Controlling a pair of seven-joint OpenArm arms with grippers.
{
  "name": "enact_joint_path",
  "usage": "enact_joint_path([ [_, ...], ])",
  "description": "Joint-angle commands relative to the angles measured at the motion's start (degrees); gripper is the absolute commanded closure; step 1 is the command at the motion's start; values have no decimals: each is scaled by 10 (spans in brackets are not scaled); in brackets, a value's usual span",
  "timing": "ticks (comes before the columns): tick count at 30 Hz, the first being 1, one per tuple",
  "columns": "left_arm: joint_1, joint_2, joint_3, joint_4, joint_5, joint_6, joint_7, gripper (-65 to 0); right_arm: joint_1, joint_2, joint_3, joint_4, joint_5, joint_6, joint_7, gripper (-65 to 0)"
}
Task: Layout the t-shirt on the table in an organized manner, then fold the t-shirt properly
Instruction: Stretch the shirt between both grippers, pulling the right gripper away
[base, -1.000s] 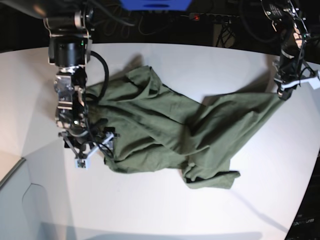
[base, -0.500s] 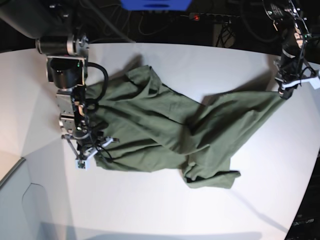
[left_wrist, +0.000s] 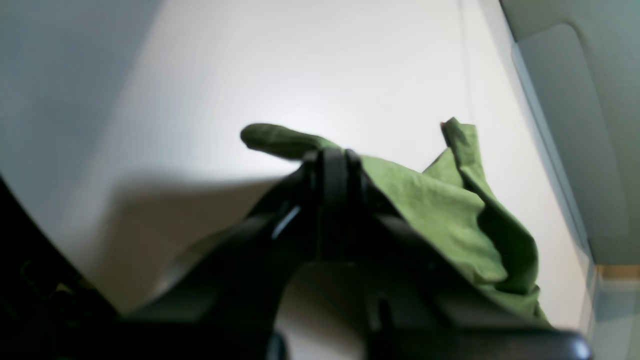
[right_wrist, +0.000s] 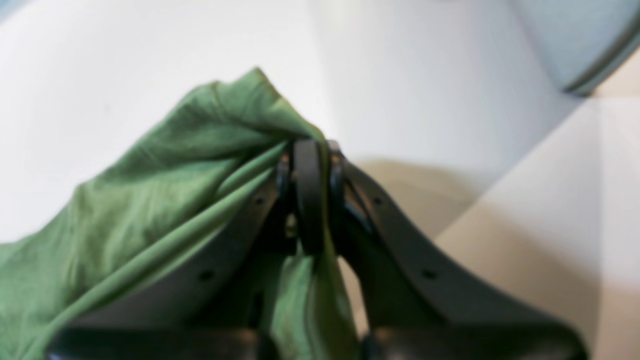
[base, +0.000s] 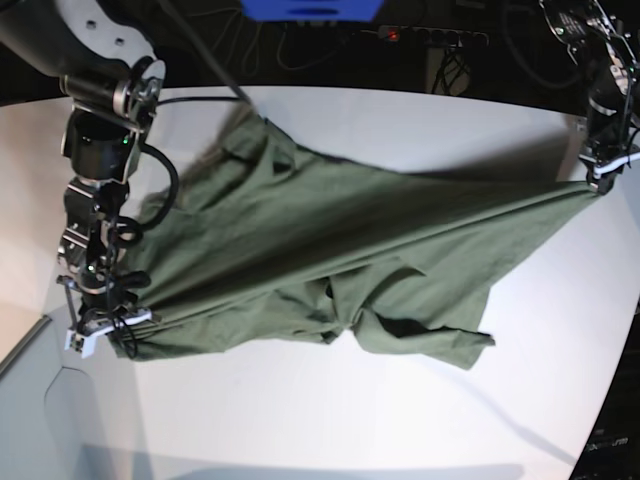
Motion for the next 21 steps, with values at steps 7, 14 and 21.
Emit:
enact_joint_path([
  [7,1,3,2,8,-7,-5,-17,0,39,6,-14,-23,0,-2,14,-59],
  [14,2,7,2,8,-6,-5,-16,0,38,14,-19,-12,0,-2,12,-387],
  [21,3,8,2,8,-6,-5,-16,0,-117,-36,-13,256,2,0,9,-410],
])
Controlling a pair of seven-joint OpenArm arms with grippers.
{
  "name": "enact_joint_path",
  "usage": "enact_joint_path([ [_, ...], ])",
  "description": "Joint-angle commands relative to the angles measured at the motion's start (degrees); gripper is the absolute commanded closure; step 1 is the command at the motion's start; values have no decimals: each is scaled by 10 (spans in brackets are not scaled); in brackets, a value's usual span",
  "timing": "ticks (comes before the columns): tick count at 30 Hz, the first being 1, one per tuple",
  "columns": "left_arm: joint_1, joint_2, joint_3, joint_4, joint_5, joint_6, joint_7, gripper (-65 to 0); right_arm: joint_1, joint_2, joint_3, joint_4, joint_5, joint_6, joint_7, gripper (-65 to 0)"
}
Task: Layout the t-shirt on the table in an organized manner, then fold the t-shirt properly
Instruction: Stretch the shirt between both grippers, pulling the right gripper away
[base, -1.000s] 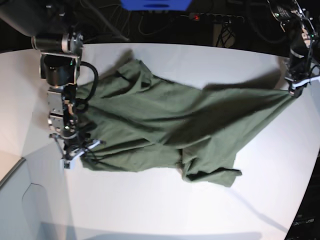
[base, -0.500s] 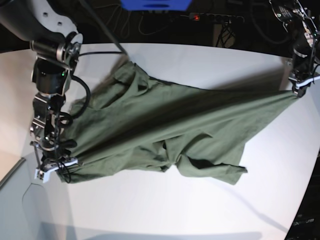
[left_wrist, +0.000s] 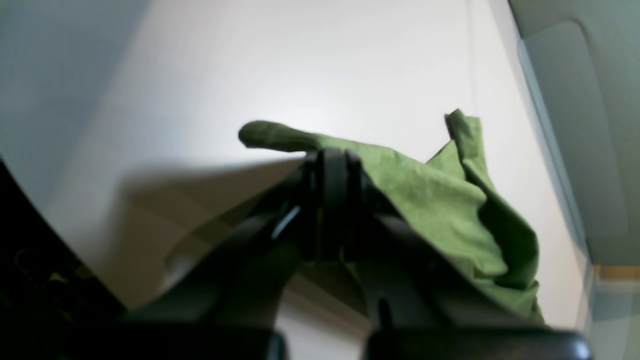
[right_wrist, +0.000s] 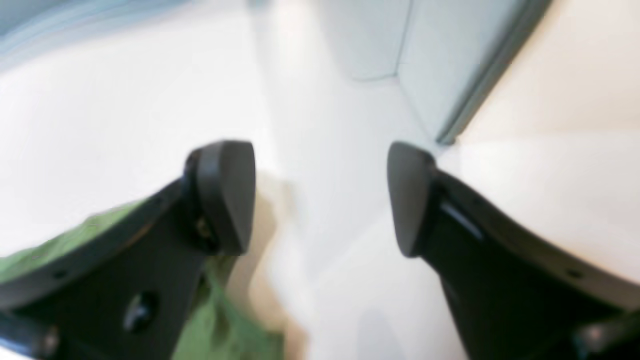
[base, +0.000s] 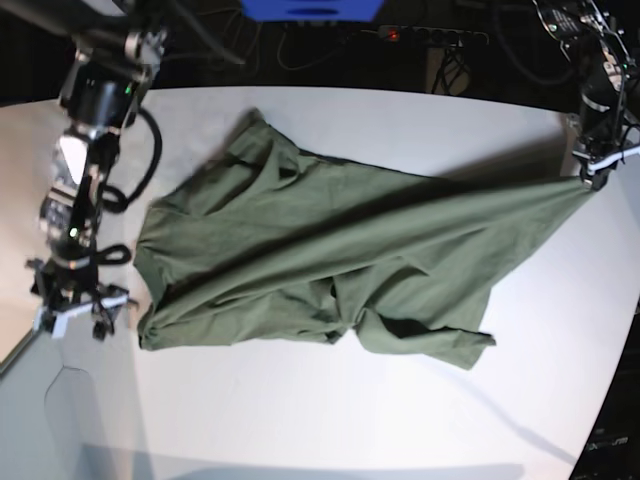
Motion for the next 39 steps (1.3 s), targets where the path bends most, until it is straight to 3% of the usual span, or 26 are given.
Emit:
enact_joint_path([
  [1,0,-7,-2,8,-6,-6,-11,0,-7,-15,-14,43,7,14,10,-411],
  [9,4,-4,-2,8,-3,-6,-11,0,-194,-81,-147,242,5,14,-105,-411],
  [14,3,-6,-2,8,-6,-6,-11,0,-272,-91,-212,281,5,13,-158,-410],
  [22,4,-4,-2,8,-6,-6,-11,0,-333,-88,-267,272,4,13,-164,-410],
  [31,12,-3,-2,8,-6,-6,-11,0,-312,-88,-271,186,4,13,-164,-401],
  [34,16,-3,-2,8,-6,-6,-11,0,-310,-83,-270,167,4,13,-161,-281],
  [37,21,-3,-2,8,-6,-6,-11,0,-316,-72,-265,170,5,13,-159,-40],
  [38,22,-3,-2,8,-6,-6,-11,0,-323,-69,-260,173,5,13,-159,0],
  [39,23,-3,-2,8,-6,-6,-11,0,-335,-67,-249,179,6,13,-158,0],
])
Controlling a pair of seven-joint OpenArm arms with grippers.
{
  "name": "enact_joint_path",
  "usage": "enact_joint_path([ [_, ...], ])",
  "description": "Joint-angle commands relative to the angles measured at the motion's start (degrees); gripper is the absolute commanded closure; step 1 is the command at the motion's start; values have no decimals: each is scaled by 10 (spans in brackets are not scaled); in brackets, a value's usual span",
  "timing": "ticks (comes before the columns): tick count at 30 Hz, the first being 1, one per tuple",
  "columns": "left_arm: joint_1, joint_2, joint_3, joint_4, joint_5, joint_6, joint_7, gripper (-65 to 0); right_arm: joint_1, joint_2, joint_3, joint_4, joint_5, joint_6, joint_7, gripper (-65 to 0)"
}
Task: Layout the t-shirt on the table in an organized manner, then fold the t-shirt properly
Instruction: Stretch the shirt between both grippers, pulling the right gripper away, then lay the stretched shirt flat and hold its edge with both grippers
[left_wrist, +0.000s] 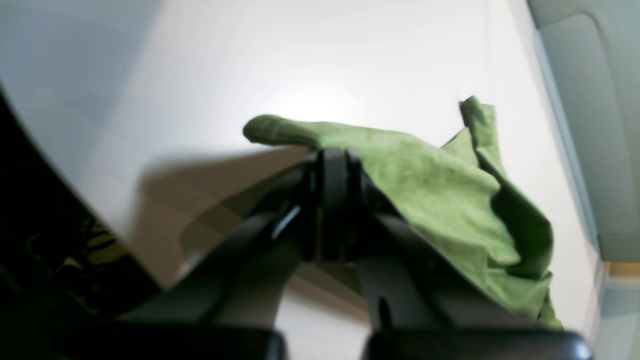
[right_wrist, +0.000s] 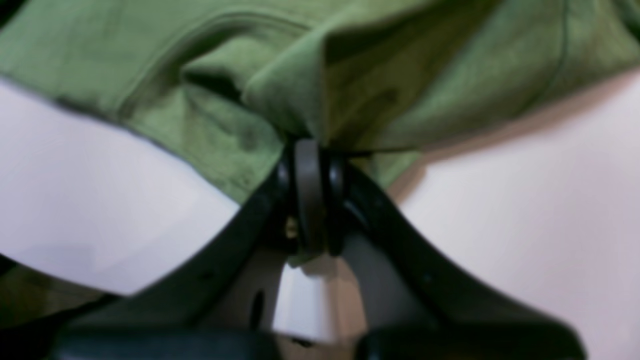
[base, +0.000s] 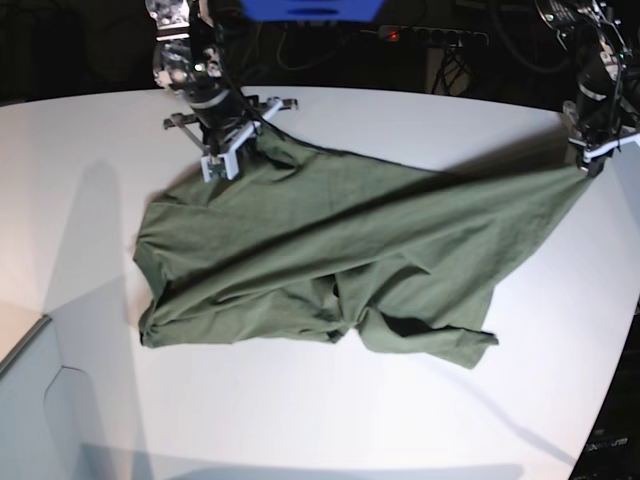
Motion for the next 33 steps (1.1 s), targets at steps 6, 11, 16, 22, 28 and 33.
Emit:
enact_joint_path([
  [6,13,-7,-2,11,-7,-5,-12,0,-87,-1,62,93,5,1,69,0],
  [11,24,-3,-2,13,-7,-5,-12,0,-133,-1,98,130,6,1,86,0],
  [16,47,8,-3,14,-7,-5,-12,0,-145,-2,163,129,6,1,95,0],
  [22,68,27,-3,13,-7,-5,-12,0,-141,-9,244,129,6,2,95,0],
  [28,76,40,-5,5,-4,-5,-12,0,-121,-8,289,129,6,2,92,0],
  [33,71,37,-5,-25,-7,-5,-12,0,-112,-6,292,128,6,2,89,0],
])
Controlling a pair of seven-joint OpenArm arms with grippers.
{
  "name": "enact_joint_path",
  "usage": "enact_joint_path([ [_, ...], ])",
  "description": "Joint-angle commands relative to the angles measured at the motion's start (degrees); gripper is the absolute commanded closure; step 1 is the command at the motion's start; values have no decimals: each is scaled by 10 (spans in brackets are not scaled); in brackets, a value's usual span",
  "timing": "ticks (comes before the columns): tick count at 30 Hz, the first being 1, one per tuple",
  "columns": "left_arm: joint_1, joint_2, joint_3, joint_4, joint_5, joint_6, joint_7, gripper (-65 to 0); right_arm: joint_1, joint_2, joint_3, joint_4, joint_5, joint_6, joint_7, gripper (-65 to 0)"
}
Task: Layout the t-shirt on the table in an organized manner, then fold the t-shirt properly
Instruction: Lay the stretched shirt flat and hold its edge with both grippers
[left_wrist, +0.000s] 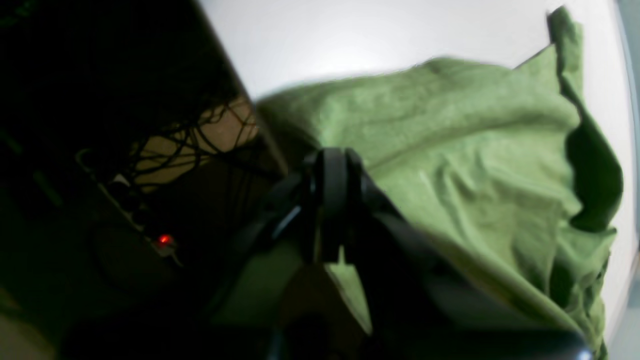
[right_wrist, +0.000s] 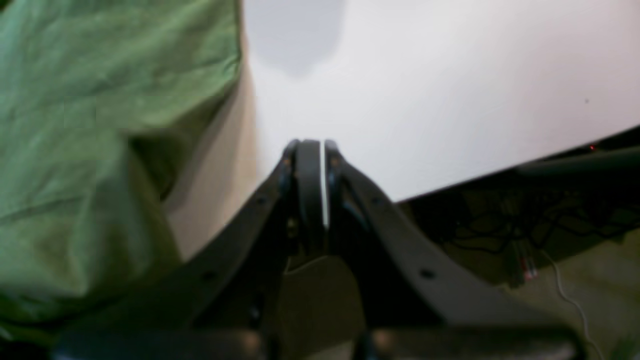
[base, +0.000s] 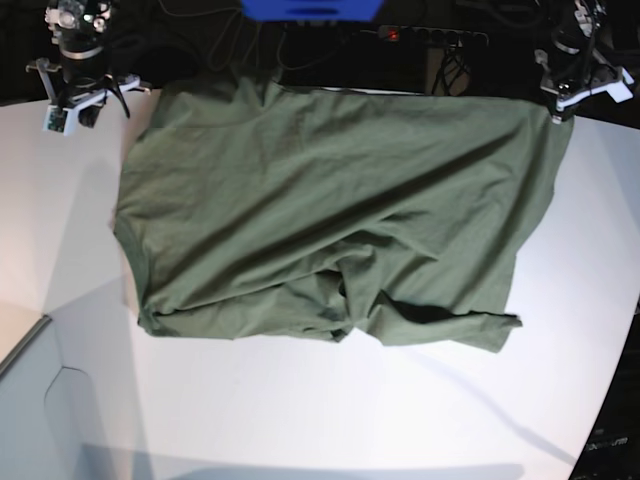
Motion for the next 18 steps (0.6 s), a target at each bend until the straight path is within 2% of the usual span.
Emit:
enact_joint_path([
  [1,2,-5,0,8,-5,-5,-7,-1,-3,4,-2,8,0,0,15,0],
  [4,2,-5,0,13,-5,-5,-7,-9,7,4,-14,10,0,0,13,0],
  [7,2,-4,0,13,-5,-5,-7,-90,24,23,-32,9,-1,8,12,-13],
  [11,8,-3,-4,35,-6,-5,-7,-271,63,40,-42,8,-3,50,11,-119],
  [13,13,-3,-4,62,-6,-5,-7,-331,88,41,-40,8,-3,72,-1,-181],
  [18,7,-4,-4,133,-6,-5,-11,-345,179,61,-43,-9,-3,83,-72,-306],
])
